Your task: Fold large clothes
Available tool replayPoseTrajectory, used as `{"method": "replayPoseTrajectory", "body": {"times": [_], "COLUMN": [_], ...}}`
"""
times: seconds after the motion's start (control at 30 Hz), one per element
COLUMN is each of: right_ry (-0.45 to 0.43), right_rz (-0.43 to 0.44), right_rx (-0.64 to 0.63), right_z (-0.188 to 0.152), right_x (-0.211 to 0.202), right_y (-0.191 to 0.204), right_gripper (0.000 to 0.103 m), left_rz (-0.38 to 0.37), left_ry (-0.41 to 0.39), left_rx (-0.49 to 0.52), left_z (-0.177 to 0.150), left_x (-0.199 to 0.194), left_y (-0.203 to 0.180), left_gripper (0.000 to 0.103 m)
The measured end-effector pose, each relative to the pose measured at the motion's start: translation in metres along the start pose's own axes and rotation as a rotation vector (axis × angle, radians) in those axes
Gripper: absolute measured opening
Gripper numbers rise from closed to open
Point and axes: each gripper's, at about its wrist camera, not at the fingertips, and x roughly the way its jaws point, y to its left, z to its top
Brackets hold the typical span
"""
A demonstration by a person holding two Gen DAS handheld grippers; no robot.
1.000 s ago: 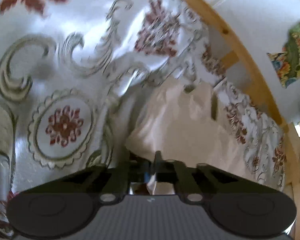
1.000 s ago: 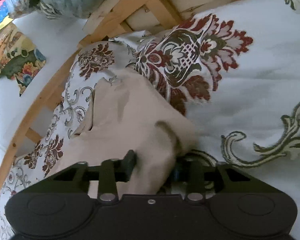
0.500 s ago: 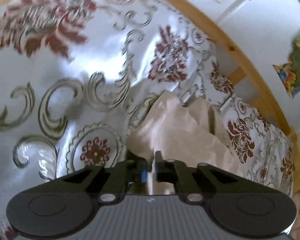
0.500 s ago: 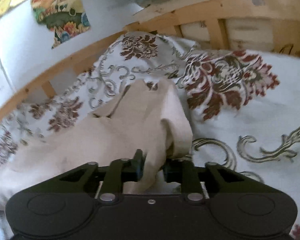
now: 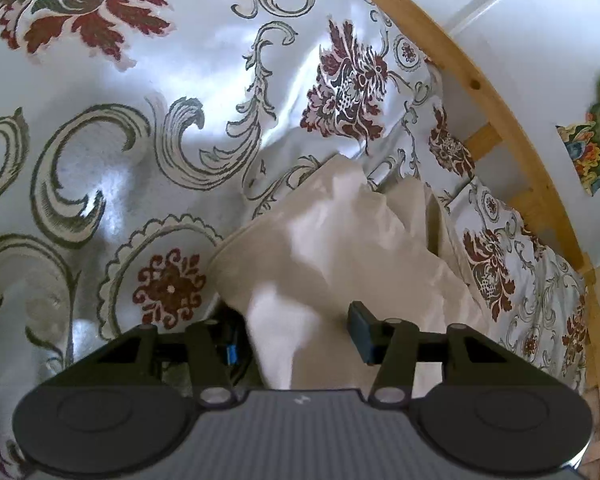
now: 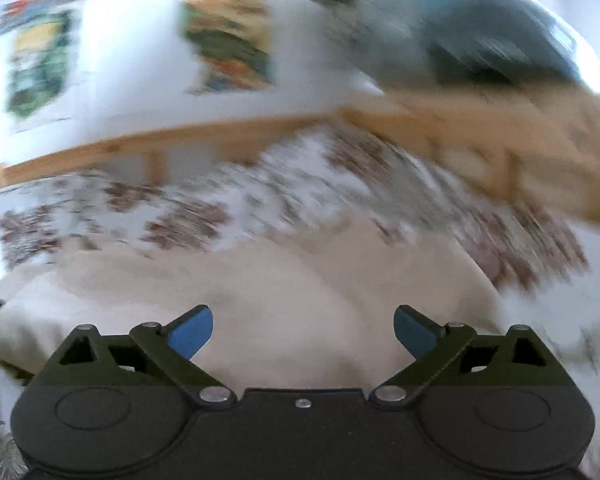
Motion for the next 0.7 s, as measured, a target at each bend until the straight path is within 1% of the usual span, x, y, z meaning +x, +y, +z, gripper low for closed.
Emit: {"method": "replayPoseTrajectory", "body": {"times": [0.03,0.07,0.17,0.23,0.33,0.4,0.43,0.47,0.5,0.53,0.57,0.6,0.67,0.7], "right_ry": [-0.029,-0.032,0.036,0.050,0.069,0.106,0.146,0.198,0.196,0.163,0.119,0.100,0.084,0.087], "right_rz": [0.019,0.033,0.063,0.088,0.112,0.129,0.132,0.130,0.115,0.110,0.089,0.068,0.045,0.052], "right_rx": [-0.032,-0.058,-0.091,-0.098,-0.156,-0.158,-0.161,-0.195,-0.250,-0.290,-0.321,-0.344,-0.387,-0.377], "right_z": [0.008,0.015,0.036,0.046,0.051,0.049,0.044,0.036,0.025,0.016,0.006,0.002,-0.001,0.000], "right_x": [0.007,0.017,0.062,0.089,0.129,0.152,0.163,0.174,0.179,0.178,0.175,0.172,0.171,0.172], "right_y": [0.007,0.013,0.029,0.037,0.058,0.067,0.071,0.078,0.084,0.087,0.092,0.096,0.103,0.101], "right_gripper": [0.101,0.102,0.102,0.102,0.102,0.102,0.102,0.102,0.102,0.102,0.102,0.102,0.102,0.102], "left_rz": [-0.001,-0.001,0.001,0.000,0.003,0.004,-0.002,-0.014,-0.021,-0.019,-0.015,-0.017,-0.032,-0.039], "left_ry": [-0.003,-0.007,-0.021,-0.039,-0.057,-0.063,-0.064,-0.063,-0.064,-0.071,-0.080,-0.099,-0.146,-0.167], "left_rx": [0.003,0.006,0.026,0.053,0.103,0.127,0.134,0.140,0.147,0.158,0.176,0.196,0.244,0.273], "left_z": [0.000,0.000,0.000,-0.002,-0.006,-0.008,-0.008,-0.008,-0.009,-0.010,-0.011,-0.012,-0.016,-0.018], "left_x": [0.001,0.001,0.002,0.002,0.005,0.006,0.007,0.007,0.008,0.008,0.007,0.005,-0.003,-0.007], "left_y": [-0.001,-0.001,-0.003,-0.004,-0.006,-0.008,-0.008,-0.009,-0.010,-0.011,-0.013,-0.016,-0.024,-0.029], "left_gripper": [0.055,0.055,0.055,0.054,0.052,0.049,0.047,0.041,0.033,0.030,0.019,0.011,0.005,0.003]}}
